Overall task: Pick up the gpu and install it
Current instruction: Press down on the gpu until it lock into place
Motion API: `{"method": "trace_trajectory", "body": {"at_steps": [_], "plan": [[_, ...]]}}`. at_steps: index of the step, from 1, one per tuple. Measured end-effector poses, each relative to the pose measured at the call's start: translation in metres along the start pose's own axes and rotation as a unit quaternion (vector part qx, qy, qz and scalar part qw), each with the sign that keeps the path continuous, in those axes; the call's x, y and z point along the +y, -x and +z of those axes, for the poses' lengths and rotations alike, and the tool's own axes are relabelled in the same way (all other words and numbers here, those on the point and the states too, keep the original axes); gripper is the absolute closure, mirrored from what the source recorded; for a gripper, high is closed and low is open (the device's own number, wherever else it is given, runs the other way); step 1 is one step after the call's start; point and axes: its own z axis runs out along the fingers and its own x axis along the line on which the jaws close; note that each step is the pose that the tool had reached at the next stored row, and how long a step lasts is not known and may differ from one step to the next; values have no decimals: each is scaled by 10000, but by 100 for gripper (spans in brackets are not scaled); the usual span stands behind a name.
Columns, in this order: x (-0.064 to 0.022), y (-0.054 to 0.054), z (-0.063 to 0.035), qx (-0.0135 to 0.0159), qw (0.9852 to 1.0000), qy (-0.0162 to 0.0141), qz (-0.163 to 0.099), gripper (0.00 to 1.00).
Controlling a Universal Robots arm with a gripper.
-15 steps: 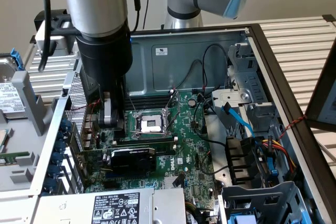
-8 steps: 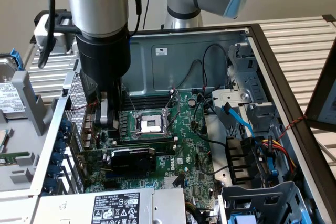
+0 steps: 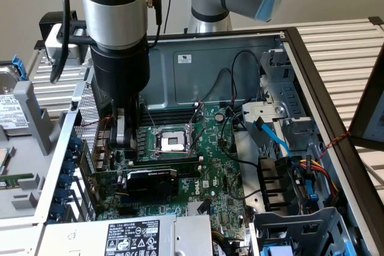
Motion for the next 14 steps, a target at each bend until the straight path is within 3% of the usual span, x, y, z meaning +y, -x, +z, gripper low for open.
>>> {"method": "trace_trajectory", "body": {"at_steps": [7, 14], "plan": [[12, -21, 84, 2, 10000, 12, 1, 89], [45, -60, 118, 0, 10000, 4, 1, 89]]}}
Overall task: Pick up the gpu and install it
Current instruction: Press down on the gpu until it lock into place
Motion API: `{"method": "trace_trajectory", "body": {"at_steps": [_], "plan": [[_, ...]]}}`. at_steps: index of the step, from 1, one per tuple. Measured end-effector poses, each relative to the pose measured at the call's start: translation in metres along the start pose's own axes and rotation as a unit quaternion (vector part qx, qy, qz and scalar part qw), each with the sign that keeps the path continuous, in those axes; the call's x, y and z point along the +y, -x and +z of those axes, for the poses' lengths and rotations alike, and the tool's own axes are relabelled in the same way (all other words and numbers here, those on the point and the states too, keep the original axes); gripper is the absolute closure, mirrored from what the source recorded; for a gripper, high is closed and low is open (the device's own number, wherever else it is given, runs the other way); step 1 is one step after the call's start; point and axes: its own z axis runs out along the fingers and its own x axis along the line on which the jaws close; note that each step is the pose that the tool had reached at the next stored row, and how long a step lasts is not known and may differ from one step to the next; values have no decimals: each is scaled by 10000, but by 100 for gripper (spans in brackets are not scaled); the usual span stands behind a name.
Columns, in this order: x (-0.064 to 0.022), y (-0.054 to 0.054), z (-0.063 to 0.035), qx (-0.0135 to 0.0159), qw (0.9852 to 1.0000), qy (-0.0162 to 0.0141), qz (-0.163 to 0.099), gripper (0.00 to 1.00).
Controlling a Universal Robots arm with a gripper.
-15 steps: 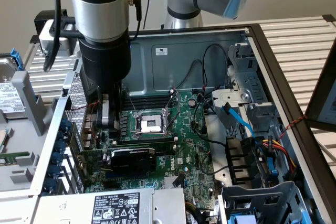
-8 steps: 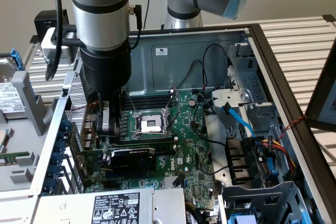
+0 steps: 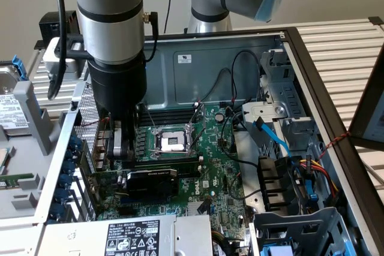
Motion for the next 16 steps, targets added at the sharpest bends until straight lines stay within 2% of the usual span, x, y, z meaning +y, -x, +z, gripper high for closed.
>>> {"method": "trace_trajectory", "body": {"at_steps": [8, 16], "plan": [[-6, -4, 61, 3, 10000, -77, 0, 89], [-6, -5, 92, 16, 10000, -82, 0, 89]]}}
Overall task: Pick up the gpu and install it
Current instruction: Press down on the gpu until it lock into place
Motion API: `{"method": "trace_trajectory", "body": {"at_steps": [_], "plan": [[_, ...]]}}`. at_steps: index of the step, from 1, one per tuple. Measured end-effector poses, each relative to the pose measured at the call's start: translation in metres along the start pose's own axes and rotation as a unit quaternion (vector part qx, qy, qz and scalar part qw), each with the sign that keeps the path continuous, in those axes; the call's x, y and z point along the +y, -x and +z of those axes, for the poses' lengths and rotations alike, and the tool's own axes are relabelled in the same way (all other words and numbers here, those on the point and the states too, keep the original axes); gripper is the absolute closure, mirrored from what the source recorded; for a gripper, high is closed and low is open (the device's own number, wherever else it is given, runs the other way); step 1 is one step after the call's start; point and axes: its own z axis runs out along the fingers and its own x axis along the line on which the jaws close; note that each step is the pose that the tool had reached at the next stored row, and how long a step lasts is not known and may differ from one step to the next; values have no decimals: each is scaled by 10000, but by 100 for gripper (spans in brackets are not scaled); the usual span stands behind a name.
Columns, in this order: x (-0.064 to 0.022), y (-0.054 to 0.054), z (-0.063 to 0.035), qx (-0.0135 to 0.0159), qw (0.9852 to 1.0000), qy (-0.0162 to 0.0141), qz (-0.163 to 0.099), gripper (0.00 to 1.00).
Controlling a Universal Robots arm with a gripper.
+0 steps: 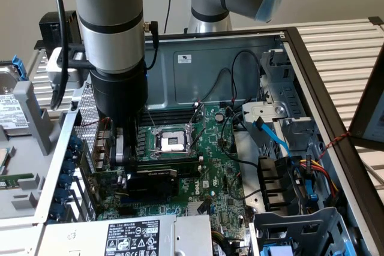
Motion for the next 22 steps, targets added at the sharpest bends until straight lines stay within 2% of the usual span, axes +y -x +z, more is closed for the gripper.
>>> {"method": "trace_trajectory", "body": {"at_steps": [11, 12, 15, 22], "plan": [[1, 1, 11, 2, 10000, -2, 1, 89], [3, 1, -1, -2, 10000, -3, 1, 89], [-1, 0, -122, 8, 10000, -2, 1, 89], [-187, -16, -158, 12, 10000, -2, 1, 89]]}}
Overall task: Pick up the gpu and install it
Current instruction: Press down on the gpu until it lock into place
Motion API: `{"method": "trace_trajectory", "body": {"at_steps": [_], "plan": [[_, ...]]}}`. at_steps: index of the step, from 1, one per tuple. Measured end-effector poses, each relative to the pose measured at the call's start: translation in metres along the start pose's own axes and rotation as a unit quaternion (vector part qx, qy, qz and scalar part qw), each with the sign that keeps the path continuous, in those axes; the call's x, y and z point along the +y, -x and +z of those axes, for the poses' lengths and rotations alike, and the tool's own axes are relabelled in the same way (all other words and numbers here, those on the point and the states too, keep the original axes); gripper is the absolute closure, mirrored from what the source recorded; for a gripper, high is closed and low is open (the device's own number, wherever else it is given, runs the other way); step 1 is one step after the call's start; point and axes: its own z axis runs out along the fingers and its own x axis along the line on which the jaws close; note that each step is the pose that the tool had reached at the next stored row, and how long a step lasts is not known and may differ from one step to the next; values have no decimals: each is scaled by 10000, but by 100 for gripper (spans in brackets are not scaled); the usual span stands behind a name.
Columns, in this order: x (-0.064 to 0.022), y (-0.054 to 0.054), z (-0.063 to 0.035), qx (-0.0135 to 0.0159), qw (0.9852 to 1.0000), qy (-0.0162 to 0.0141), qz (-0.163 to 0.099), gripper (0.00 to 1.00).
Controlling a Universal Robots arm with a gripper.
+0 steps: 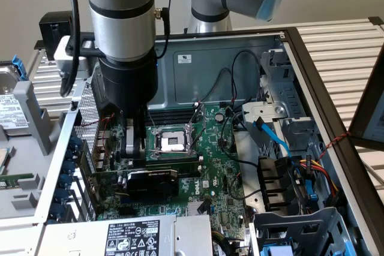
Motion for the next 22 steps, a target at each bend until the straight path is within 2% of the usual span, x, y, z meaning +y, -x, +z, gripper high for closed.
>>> {"method": "trace_trajectory", "body": {"at_steps": [3, 16, 21, 22], "plan": [[-65, 1, -3, 0, 10000, 0, 0, 89], [-74, 28, 140, 8, 10000, 0, 0, 89], [-72, 29, 156, 8, 10000, 0, 0, 89], [-69, 30, 136, -1, 10000, -2, 1, 89]]}}
